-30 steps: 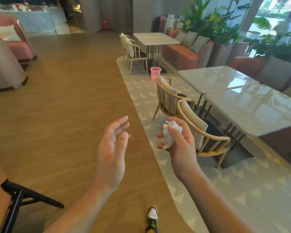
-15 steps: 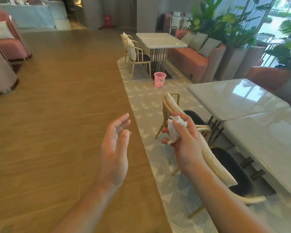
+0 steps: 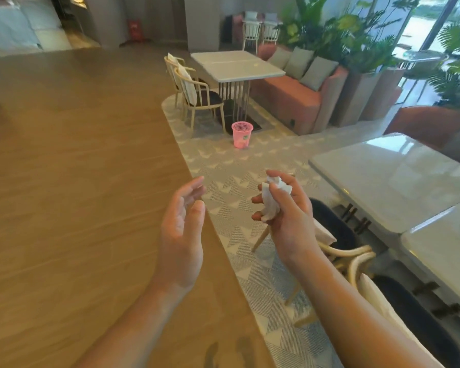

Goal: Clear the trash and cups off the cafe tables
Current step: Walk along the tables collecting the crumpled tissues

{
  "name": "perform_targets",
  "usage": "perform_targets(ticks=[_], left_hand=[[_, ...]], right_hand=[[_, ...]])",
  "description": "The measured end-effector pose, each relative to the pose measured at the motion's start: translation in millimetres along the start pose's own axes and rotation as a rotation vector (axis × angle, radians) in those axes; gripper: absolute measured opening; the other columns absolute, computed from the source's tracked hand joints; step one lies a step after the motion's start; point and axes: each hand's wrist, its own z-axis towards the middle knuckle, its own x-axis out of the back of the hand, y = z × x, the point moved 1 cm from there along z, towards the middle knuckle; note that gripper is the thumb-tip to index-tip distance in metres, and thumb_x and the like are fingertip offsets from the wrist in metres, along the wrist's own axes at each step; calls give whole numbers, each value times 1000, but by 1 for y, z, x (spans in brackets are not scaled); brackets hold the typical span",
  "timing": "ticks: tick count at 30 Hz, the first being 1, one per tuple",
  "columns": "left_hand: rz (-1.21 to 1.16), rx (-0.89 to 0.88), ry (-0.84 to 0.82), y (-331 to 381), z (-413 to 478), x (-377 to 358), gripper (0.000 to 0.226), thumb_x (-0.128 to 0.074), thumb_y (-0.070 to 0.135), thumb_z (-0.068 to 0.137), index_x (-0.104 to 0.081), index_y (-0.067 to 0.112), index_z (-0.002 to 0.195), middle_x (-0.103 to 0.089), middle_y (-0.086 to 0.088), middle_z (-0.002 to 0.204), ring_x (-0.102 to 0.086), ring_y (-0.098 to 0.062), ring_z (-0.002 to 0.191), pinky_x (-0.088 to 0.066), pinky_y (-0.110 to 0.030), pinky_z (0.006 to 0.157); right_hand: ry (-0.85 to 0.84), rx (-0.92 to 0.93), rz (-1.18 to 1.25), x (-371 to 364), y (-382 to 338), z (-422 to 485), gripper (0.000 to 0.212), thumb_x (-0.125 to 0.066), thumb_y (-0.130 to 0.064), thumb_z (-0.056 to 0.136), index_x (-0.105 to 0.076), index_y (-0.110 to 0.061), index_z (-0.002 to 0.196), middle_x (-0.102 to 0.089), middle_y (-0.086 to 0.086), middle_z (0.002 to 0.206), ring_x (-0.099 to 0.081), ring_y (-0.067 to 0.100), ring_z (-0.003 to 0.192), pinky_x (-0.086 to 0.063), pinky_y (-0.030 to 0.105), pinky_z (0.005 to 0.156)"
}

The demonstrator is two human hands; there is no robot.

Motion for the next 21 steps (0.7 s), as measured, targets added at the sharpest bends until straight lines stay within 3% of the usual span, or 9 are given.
perform_targets(ticks=[7,11,16,21], left_hand=[[6,20,-61,-66,147,0,46,-47,61,100,-59,40,138,-61,21,142,-56,-8,137,-48,-56,112],[12,47,-103,-117,226,-18,52,-47,62,100,-58,34,142,-60,21,143,-54,-7,139,-47,-56,113],[15,39,-107,-172,342,-56,53,-47,57,99,-57,28,143,-60,19,144,-55,-10,138,-46,-58,112],[-18,34,-106,-211,470,-106,50,-48,59,99,-59,33,140,-61,18,142,-55,-10,138,-47,-57,113]], right_hand=[[47,10,10,-35,27,138,32,-66,-28,94,-72,-19,125,-64,9,108,-69,24,90,-59,33,63],[50,25,-4,-39,53,228,31,-66,-27,96,-71,-18,125,-70,-6,95,-71,18,86,-61,32,62],[52,-12,-4,-38,72,362,20,-64,-21,104,-74,-23,121,-64,6,110,-70,20,88,-61,35,66],[24,-16,-3,-40,68,497,29,-64,-30,94,-72,-22,121,-68,-4,99,-68,22,89,-61,35,67]])
